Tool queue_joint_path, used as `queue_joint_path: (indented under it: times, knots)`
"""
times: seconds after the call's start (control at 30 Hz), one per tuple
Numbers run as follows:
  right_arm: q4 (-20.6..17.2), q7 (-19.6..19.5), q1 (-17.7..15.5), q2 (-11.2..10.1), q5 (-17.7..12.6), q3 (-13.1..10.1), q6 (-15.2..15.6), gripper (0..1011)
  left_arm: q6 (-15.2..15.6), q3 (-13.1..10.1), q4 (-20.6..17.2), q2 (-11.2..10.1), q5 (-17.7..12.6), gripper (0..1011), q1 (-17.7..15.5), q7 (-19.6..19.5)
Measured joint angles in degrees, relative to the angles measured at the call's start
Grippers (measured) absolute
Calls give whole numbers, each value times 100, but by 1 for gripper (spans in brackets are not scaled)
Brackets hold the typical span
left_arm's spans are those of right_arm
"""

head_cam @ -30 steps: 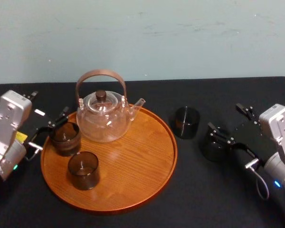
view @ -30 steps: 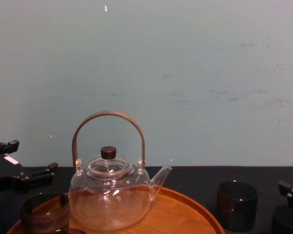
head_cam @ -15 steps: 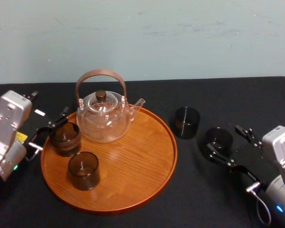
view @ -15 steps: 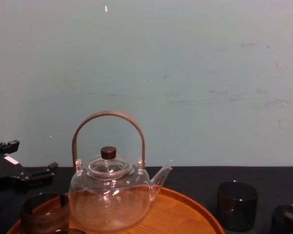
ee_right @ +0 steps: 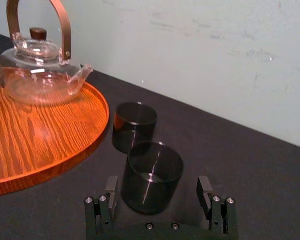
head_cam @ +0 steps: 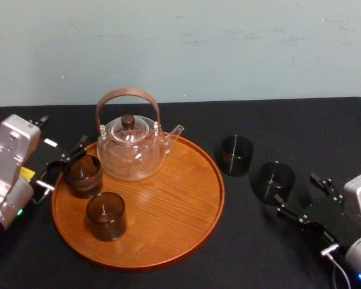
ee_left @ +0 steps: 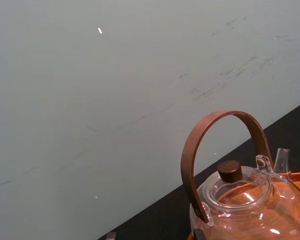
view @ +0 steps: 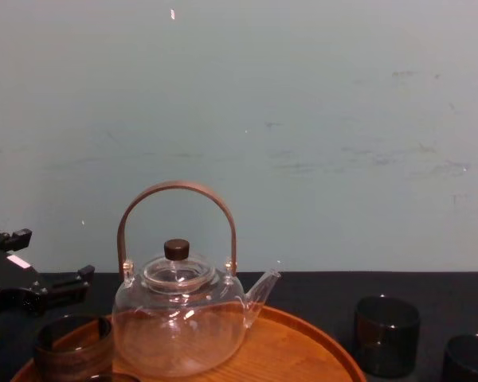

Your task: Pick up the glass from the table and place it on the tray.

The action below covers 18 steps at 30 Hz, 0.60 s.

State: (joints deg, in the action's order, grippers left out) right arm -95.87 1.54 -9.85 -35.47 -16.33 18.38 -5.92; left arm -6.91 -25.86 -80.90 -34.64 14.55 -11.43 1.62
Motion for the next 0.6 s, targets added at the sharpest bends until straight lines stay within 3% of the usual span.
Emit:
queue_joint_path:
  times: [0.2,0.6]
  knots:
    - [218,167,116,120,-34,-25,92,1002,0,0,0,0,0,1002,0,0]
    - [779,653,696,436,-134,-4,424,1002,0,0,0,0,0,1001,0,0]
